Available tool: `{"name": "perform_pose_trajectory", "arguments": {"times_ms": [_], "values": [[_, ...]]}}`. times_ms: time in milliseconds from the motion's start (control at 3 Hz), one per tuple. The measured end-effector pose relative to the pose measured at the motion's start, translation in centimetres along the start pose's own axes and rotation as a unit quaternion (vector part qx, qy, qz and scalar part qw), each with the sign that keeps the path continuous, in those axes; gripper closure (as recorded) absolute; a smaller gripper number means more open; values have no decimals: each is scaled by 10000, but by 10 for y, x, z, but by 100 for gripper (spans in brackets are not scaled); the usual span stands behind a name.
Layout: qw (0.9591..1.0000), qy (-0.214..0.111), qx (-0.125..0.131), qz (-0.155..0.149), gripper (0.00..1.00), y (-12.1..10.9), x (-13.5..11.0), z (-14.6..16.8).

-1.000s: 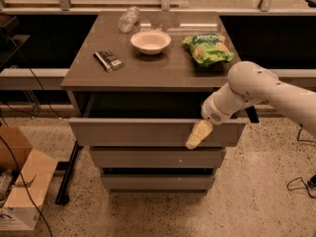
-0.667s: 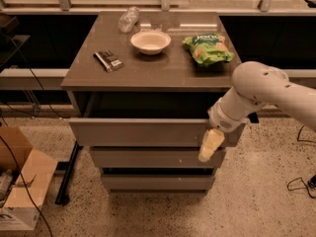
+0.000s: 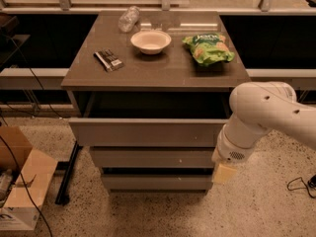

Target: Open top drawer

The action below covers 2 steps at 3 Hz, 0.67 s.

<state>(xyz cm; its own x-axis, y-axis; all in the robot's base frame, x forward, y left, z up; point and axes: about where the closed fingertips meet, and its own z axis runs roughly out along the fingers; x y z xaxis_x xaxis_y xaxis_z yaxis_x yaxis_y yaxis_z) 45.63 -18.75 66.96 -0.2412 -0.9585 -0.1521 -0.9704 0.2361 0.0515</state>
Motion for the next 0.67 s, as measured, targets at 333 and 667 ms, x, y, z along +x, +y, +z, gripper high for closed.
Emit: {"name": "perform_pose_trajectory", "arguments": {"times_ms": [333,667], "values": [[9997,59,250,6,37,15,4,-5],[9961,-203,817,-247,12,5,-18,-29]]}}
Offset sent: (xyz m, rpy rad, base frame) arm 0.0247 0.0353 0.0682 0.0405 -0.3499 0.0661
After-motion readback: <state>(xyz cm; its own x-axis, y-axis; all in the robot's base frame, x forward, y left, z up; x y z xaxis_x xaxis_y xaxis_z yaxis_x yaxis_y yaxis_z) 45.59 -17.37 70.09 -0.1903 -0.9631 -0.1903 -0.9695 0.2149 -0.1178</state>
